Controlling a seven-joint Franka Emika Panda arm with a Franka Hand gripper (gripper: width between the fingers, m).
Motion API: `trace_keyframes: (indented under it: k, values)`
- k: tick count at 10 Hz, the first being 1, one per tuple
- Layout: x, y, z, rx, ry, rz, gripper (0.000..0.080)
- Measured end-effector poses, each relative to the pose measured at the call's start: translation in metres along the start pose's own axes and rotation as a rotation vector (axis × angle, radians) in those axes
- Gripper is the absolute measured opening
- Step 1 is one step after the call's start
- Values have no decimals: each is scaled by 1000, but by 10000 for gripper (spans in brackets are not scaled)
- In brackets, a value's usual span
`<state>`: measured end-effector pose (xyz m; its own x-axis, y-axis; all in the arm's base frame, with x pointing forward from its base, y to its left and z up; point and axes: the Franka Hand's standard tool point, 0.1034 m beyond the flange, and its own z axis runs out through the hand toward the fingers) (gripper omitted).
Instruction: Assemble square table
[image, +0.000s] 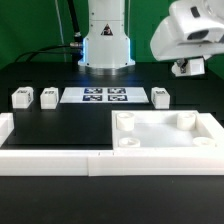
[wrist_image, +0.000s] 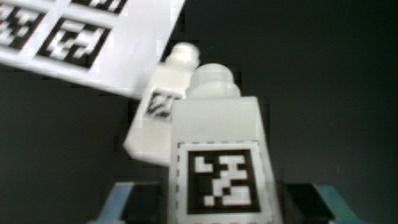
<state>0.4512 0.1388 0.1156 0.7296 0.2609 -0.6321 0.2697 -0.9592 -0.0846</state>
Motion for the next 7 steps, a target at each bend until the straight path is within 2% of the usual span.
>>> trace_keyframes:
  k: [2, 3, 7]
  values:
    - [14, 32, -60, -2, 136, -27, 291]
    - [17, 41, -80, -7, 221, -25, 291]
    - [24, 44, -77, -39, 474, -16, 291]
